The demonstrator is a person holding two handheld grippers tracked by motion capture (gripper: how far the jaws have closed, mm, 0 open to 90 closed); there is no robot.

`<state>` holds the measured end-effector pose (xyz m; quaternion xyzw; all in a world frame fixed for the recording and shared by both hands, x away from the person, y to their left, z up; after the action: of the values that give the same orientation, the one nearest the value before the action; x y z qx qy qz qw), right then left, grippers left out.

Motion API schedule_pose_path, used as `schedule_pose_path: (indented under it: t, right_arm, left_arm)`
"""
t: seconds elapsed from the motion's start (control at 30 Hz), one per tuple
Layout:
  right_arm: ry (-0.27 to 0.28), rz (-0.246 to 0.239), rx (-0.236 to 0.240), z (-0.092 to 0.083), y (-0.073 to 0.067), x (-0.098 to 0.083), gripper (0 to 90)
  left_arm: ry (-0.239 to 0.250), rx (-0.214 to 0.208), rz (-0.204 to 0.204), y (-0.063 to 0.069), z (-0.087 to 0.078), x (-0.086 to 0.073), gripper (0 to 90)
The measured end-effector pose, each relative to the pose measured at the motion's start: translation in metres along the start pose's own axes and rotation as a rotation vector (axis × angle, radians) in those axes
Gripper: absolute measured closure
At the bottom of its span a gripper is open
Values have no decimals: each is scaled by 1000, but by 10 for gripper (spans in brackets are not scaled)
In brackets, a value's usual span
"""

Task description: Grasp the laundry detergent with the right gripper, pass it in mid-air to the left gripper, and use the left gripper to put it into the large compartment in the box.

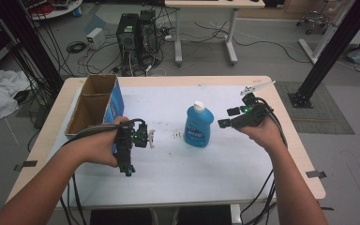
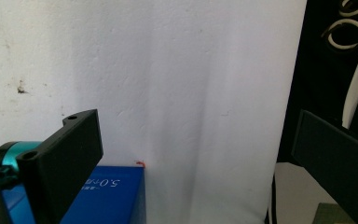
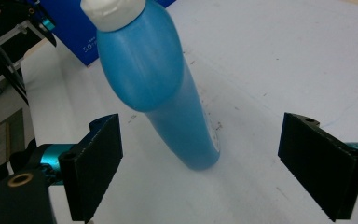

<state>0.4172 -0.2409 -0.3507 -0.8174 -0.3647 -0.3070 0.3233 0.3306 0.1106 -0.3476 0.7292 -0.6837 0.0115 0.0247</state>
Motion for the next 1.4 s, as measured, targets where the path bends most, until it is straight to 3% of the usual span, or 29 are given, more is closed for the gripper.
schedule_pose_path:
  t: [0.47,0.87,1.4]
  right_arm:
    - [-11,-7,39,17,-7,-15,128]
    - [-53,-15,68,48,-4,-23,128]
    - [-37,-31,86,73,-5,-28,128]
  left_arm:
    - [4,-1,-5,1,2,-2,18]
    - [4,7,-20,2,-2,-7,18]
    - [2,9,-22,2,-2,-10,17]
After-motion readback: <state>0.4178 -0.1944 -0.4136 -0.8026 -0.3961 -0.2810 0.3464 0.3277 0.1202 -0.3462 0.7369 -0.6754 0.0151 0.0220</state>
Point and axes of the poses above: each handheld gripper's, and its own axes: z roughly forward along the jaws, x roughly out of its top, y roughly to its right, the point moved 2 cm from there along z, roughly forward along the jaws
